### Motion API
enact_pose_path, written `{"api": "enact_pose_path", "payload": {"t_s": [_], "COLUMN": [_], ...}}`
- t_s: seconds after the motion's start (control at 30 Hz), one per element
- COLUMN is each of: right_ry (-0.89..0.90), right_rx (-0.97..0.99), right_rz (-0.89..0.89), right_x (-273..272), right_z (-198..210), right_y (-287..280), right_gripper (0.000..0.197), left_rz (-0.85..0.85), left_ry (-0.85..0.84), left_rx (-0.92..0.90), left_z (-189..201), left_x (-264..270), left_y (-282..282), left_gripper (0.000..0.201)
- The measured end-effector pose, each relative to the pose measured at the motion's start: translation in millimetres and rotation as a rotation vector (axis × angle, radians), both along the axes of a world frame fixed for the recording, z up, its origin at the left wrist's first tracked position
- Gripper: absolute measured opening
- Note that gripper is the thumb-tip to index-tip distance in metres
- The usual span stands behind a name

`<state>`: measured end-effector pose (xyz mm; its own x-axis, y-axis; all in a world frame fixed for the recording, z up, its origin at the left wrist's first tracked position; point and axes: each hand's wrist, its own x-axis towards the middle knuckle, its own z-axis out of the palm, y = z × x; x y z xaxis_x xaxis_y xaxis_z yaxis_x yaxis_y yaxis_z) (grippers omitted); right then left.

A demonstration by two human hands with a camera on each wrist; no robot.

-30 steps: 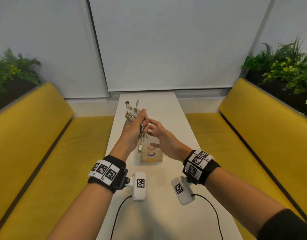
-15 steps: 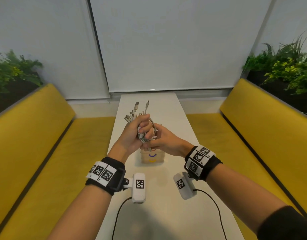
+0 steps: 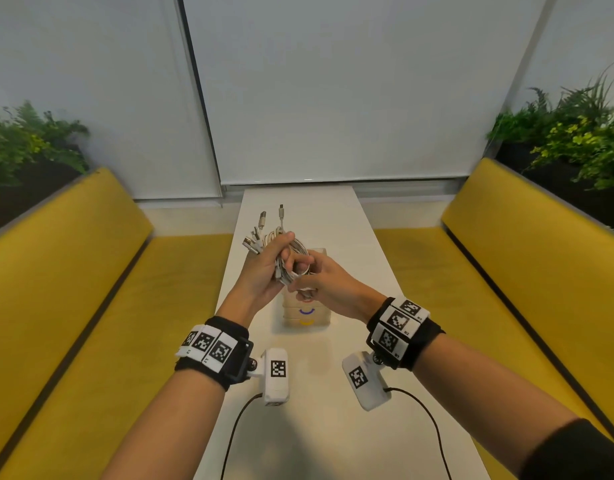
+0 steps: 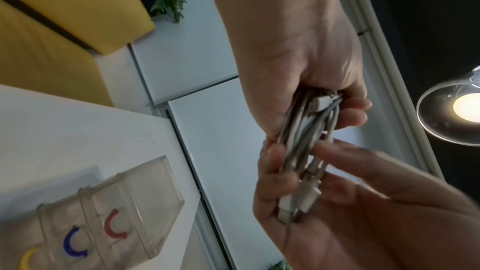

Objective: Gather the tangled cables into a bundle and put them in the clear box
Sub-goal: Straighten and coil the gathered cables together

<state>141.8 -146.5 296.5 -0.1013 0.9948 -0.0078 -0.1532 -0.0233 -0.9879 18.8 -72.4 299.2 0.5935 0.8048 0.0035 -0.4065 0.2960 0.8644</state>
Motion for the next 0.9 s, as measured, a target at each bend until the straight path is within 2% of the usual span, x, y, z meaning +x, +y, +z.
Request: {"api": "enact_pose_path", "payload": {"t_s": [0.1, 0.2, 0.37, 0.57, 0.63, 0.77, 0.9], "right_ry": [0.017, -0.011, -0.121, -0.08, -0.121, -0.212, -0.238], "right_rx": [0.008, 0.0, 0.039, 0.024, 0.036, 0.075, 0.107], "right_rz": [0.053, -0.028, -0.174, -0.313, -0.327, -0.315, -0.313], "right_x": [-0.9, -5.6, -11.0, -13.0, -12.1, -11.0, -6.3], "right_z": [8.2, 5.0, -3.8, -4.9, -8.4, -11.9, -15.3], "right_y": [-3.5, -1.2, -0.7, 3.4, 5.0, 3.2, 5.9], "right_gripper": [0.012, 0.019, 0.043, 0.013, 0.013, 0.029, 0.029], "left_rz": [-0.025, 0.007, 0.068, 0.089, 0.073, 0.068, 0.096], "left_ry": [0.067, 0.066, -0.009, -0.021, -0.002, 0.023, 0.064], "left_rx": [0.015, 0.004, -0.11, -0.161, -0.154, -0.205, -0.255], "left_z": [1.9, 5.4, 9.6, 28.0, 28.8, 26.3, 20.7], "left_x": [-1.5, 0.6, 6.1, 11.0, 12.3, 9.8, 8.9], "left_y": [-3.1, -4.9, -3.6, -15.5, -15.5, -9.1, -4.3], "left_gripper": [0.056, 0.053, 0.032, 0.022, 0.02, 0.026, 0.017]}}
